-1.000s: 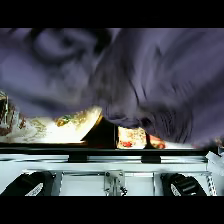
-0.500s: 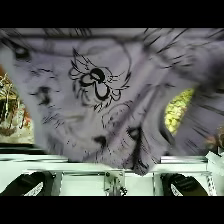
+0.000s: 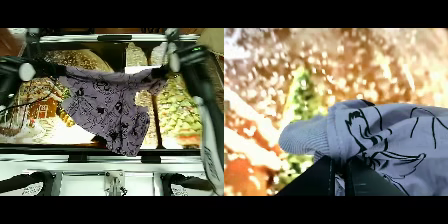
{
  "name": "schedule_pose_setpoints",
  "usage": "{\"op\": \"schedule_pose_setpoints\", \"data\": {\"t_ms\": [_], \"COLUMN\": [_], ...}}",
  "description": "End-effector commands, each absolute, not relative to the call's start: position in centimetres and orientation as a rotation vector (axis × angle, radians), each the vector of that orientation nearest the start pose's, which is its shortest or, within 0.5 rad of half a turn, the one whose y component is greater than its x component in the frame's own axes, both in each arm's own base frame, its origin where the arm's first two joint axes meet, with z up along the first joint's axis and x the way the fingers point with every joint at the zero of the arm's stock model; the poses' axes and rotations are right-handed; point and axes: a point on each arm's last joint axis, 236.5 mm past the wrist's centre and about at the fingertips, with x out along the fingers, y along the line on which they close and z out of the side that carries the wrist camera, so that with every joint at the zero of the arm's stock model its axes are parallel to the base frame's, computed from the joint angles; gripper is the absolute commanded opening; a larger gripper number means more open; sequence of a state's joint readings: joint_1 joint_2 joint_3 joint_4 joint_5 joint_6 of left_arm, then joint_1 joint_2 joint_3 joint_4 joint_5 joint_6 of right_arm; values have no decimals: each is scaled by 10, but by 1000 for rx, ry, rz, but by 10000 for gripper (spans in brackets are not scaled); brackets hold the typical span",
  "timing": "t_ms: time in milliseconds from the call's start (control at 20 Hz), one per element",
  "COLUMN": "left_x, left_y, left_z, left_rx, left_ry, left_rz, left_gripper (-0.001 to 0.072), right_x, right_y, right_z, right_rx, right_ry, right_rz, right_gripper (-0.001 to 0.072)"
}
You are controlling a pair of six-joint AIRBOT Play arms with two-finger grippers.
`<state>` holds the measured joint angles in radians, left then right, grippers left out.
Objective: Fold the shirts.
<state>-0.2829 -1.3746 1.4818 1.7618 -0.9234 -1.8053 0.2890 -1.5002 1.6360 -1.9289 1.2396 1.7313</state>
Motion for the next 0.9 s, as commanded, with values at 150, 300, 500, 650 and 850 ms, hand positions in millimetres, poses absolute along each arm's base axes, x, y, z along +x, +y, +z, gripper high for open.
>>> {"op": "schedule_pose_setpoints", "data": {"t_ms": [150,300,500,650,850], "left_x": [498,480,414,339,305], "left_y": [-141,-148,-112,-134,-206], "left_z": [13,2,41,73,52], "left_rx": [-135,-176,50,-34,-267], "left_ry": [1043,1140,1439,1670,1650], "left_rz": [-80,-91,-190,-392,-535], "left_gripper": [130,714,712,712,713], "right_x": [480,479,463,457,445], "right_y": [69,67,57,61,57], "right_z": [-17,-9,7,21,36], "right_rx": [-354,-353,-400,-377,-396], "right_ry": [1281,1272,1307,1296,1309], "right_rz": [-44,-47,-54,-38,-25], "right_gripper": [82,82,82,82,82]}}
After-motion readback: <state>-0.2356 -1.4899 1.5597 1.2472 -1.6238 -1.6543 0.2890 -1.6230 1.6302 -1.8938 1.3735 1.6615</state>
